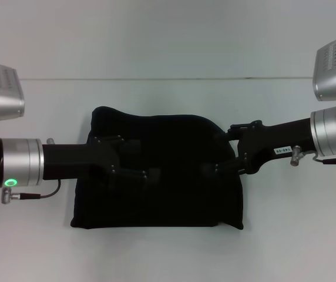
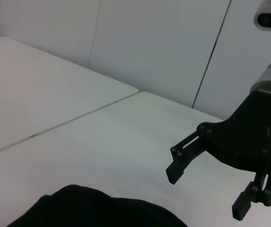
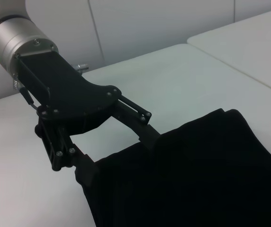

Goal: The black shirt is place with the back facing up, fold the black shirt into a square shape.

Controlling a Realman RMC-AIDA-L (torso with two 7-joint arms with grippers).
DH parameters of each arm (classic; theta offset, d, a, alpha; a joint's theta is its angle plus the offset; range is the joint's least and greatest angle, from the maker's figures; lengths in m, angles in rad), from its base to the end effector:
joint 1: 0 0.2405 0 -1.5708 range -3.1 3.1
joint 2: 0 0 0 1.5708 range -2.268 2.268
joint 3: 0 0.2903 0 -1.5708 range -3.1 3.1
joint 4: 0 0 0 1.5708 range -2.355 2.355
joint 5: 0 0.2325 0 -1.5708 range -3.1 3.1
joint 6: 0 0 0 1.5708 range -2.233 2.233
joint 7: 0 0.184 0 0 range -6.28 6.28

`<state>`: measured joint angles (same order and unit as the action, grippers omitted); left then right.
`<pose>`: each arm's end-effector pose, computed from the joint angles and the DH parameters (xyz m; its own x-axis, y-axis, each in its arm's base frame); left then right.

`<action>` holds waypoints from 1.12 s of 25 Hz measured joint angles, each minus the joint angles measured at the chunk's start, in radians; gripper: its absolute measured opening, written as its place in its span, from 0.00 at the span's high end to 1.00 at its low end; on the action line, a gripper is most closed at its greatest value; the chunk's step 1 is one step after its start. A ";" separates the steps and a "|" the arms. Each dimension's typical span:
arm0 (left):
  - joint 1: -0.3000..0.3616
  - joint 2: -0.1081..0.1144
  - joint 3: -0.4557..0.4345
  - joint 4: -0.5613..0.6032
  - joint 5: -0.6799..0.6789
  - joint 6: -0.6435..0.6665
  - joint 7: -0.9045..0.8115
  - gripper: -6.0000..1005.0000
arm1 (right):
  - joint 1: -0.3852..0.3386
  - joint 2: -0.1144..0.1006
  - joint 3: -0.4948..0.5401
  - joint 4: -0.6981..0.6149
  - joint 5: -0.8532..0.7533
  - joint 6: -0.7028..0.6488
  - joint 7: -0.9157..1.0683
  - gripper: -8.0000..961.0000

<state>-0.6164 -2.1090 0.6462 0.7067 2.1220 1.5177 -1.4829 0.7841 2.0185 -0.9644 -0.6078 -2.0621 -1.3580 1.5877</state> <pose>-0.2634 0.4018 -0.0580 0.8150 0.3698 0.4462 0.4725 -0.8698 -0.1420 0.2200 0.4461 -0.0762 0.9178 -0.3142 -0.2428 -0.3536 -0.9249 -0.1399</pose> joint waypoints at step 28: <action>0.021 -0.006 -0.014 0.001 0.003 -0.033 -0.002 0.06 | 0.001 0.001 0.003 -0.001 -0.001 0.026 -0.002 0.02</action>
<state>-0.5949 -2.1152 0.6319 0.7072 2.1248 1.4845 -1.4846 0.7853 2.0198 -0.9615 -0.6091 -2.0632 -1.3322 1.5854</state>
